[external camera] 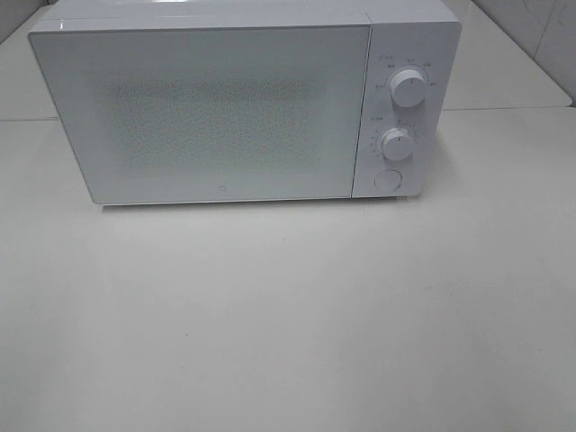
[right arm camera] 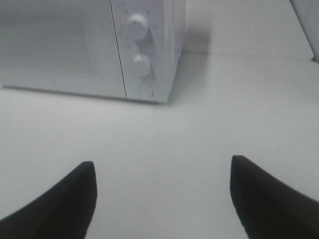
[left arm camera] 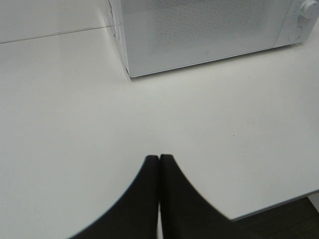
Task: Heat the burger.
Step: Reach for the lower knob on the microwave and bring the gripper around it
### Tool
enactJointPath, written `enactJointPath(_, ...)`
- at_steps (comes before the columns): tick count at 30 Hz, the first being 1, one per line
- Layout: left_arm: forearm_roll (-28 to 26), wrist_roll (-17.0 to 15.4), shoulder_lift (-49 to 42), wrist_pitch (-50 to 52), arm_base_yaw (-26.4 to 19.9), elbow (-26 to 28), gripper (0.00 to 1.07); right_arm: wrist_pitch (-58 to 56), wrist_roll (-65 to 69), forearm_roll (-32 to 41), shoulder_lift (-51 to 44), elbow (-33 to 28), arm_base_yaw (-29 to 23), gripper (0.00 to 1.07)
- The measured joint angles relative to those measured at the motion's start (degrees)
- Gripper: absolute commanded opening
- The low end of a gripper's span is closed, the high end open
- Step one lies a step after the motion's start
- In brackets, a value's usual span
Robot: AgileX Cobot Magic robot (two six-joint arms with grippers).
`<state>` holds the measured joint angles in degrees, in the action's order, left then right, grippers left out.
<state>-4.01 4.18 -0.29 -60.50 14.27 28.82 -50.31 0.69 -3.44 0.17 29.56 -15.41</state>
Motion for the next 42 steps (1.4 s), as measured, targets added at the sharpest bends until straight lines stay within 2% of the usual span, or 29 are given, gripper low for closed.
enactJointPath(9,-0.29,-0.23,0.0,0.0,0.0,0.0,0.0,15.64,0.0,-1.32,7.56,-1.32,0.0,0.69)
enactJointPath(27,-0.29,-0.23,0.0,0.0,0.0,0.0,0.0,34.72,0.0,-1.72,34.09,-3.15,0.0,0.69)
enactJointPath(29,-0.29,-0.23,0.0,0.0,0.0,0.0,0.0,40.62,0.0,-1.72,39.08,-3.32,0.0,0.69)
enactJointPath(32,-0.29,-0.23,0.0,0.0,0.0,0.0,0.0,42.34,0.0,-1.72,40.39,-3.38,0.0,0.69)
enactJointPath(34,-0.29,-0.23,0.0,0.0,0.0,0.0,0.0,48.87,0.0,-1.72,45.38,-3.55,0.0,0.69)
enactJointPath(37,-0.29,-0.23,0.0,0.0,0.0,0.0,0.0,50.59,0.0,-1.72,46.81,-3.55,0.0,0.69)
enactJointPath(42,-0.29,-0.23,0.0,0.0,0.0,0.0,0.0,60.62,0.0,-1.72,56.44,-3.55,0.0,0.69)
